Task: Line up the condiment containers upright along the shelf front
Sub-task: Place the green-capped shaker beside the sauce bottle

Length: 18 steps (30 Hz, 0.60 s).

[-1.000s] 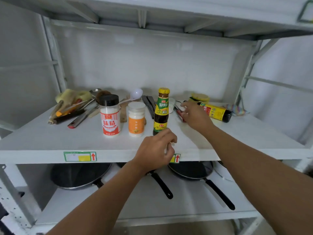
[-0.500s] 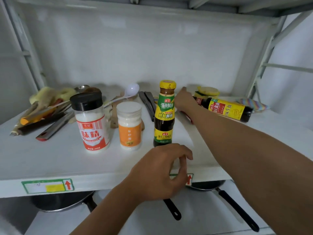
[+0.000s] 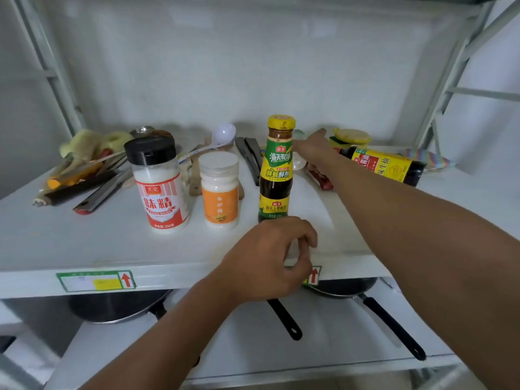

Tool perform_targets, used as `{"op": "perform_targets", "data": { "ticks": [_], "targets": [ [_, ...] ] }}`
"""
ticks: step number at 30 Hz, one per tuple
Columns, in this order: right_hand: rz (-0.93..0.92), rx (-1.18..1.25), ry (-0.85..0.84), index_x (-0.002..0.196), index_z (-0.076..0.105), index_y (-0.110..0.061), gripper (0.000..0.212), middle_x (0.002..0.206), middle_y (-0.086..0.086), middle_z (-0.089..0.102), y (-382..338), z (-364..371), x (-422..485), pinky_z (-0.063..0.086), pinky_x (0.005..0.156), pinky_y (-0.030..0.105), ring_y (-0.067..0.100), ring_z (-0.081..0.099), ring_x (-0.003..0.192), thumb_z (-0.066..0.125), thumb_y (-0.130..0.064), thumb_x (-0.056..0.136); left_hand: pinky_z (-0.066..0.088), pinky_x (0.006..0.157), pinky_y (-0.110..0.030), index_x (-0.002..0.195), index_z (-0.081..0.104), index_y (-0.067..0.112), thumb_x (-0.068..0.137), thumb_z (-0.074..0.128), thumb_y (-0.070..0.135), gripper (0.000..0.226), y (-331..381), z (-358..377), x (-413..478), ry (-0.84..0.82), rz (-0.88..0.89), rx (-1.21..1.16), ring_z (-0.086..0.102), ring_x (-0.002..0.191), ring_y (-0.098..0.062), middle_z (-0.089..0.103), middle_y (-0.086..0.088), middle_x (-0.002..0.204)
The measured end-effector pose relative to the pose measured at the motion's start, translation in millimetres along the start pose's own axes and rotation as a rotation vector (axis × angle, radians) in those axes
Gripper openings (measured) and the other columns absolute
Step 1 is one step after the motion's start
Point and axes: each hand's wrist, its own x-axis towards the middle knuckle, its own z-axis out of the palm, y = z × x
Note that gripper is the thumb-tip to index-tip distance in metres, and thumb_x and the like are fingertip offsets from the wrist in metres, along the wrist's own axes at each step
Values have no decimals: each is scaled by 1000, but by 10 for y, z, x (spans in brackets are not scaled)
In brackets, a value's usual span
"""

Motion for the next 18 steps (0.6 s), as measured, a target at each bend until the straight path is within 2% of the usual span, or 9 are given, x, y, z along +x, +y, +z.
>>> {"op": "perform_targets", "data": {
  "ticks": [2,3,5,6,9,12,14,18],
  "targets": [
    [-14,40,9,160,5,-2,103,154,18,47,61,-128,-101,46,86,34,33,56,131,69,-45,93,34,56,-9,98,70,17,88,66,9,13,8,-2,9,11,-35,-6,54,58,-3,66,11,87],
    [-35,52,20,159,11,-3,97,147,16,52,97,-198,-176,48,83,34,29,60,121,69,-41,92,35,56,-9,97,70,17,89,65,10,12,20,-8,11,10,-49,-9,54,58,-5,66,11,86],
    [-68,99,45,151,25,-8,82,131,12,58,145,-317,-394,51,68,29,20,63,98,73,-34,90,36,56,-8,92,70,15,90,66,9,8,56,-28,7,3,-75,-21,54,60,-4,64,13,83],
    [-83,118,54,147,30,-12,76,126,11,60,165,-362,-523,51,63,28,19,65,93,75,-32,88,36,56,-8,89,70,13,90,67,6,7,72,-45,8,-1,-98,-40,53,60,-3,62,13,78],
    [-159,102,69,142,35,-18,73,123,10,63,289,-450,-889,55,65,31,25,70,99,79,-31,85,36,55,-10,80,68,8,91,66,5,11,106,-67,24,-39,-207,-54,52,60,0,57,9,65],
    [-244,74,83,141,40,-16,70,124,6,63,423,-480,-1240,57,74,32,23,68,104,81,-29,86,39,59,-19,78,67,8,90,64,8,12,91,-51,47,-51,-255,-47,50,62,-4,64,-6,71],
    [-295,68,96,143,40,-17,71,122,3,64,522,-485,-1436,53,74,25,17,67,100,81,-27,86,41,60,-24,76,66,8,89,64,8,13,91,-41,47,-42,-273,-67,49,62,-5,65,-9,72],
    [-308,65,78,154,32,-24,83,109,-10,62,694,-525,-1696,42,64,6,-3,62,85,81,-25,87,41,61,-26,70,63,13,88,63,10,19,110,-38,50,-30,-308,-66,49,60,-5,58,3,65]
  ]
}}
